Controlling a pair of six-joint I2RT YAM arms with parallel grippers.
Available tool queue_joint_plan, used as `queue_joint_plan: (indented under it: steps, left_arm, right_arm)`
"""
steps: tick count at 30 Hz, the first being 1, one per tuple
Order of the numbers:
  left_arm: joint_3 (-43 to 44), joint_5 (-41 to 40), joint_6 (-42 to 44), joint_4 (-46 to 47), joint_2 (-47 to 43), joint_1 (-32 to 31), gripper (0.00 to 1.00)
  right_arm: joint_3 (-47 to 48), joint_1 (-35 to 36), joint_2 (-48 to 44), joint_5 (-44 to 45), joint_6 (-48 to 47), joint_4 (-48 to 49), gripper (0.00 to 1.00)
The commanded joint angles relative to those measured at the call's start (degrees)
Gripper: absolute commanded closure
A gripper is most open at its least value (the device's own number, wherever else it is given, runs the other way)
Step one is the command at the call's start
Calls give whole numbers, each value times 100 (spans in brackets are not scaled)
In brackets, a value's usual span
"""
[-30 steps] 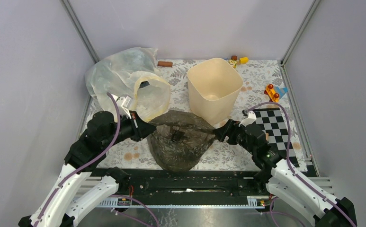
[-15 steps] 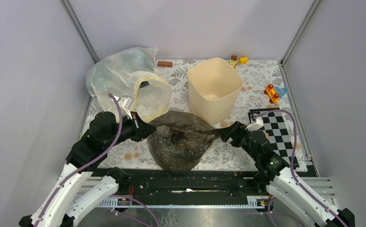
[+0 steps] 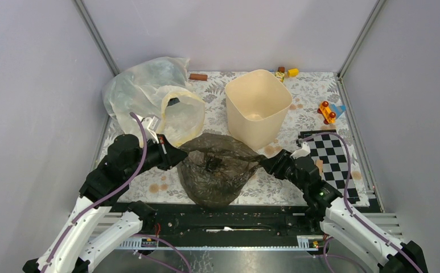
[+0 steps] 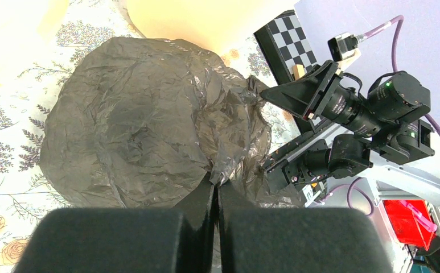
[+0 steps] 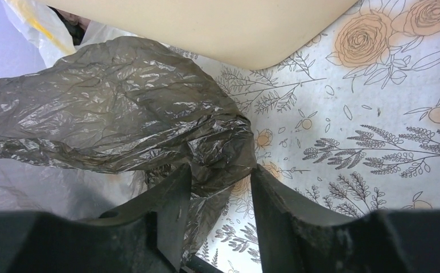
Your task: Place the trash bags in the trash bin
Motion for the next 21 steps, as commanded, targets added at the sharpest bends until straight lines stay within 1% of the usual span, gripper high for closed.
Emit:
queue_joint_plan:
  steps: [1,5,9,11,14,16,18,19,21]
  left_arm:
    - [30,-64,15,211,-81,13,100]
    - [49,-65,14,215,-95,12,100]
    - [73,-89,23,176,-101,16,100]
    - [96,-111,38,133,-106,9,100]
    - [127,-121,33,129,-110,11,100]
    - [128,-118,39,129,-97,11,100]
    - [128,-111,32,133,-87,12,100]
    - [121,-116,32,136,-79,13,100]
    - [107,-123,40,132,-81,13,100]
  right_arm:
    - [-38,30,219,-181,129,529,53]
    - [-54,29,359,-346,147,601,58]
    - [-52,25,403,-301,84,629,59]
    - [-79,29,468,-318,103,750,58]
    - [-70,26,729,-540,103,1072,52]
    - [-26,30,967,-734,103,1293,51]
    - [23,29,1207,-914,125,1507,57]
    - [49,23,1292,-972,137,1533,63]
    - [94,28,1367,-1001,139,1506,81]
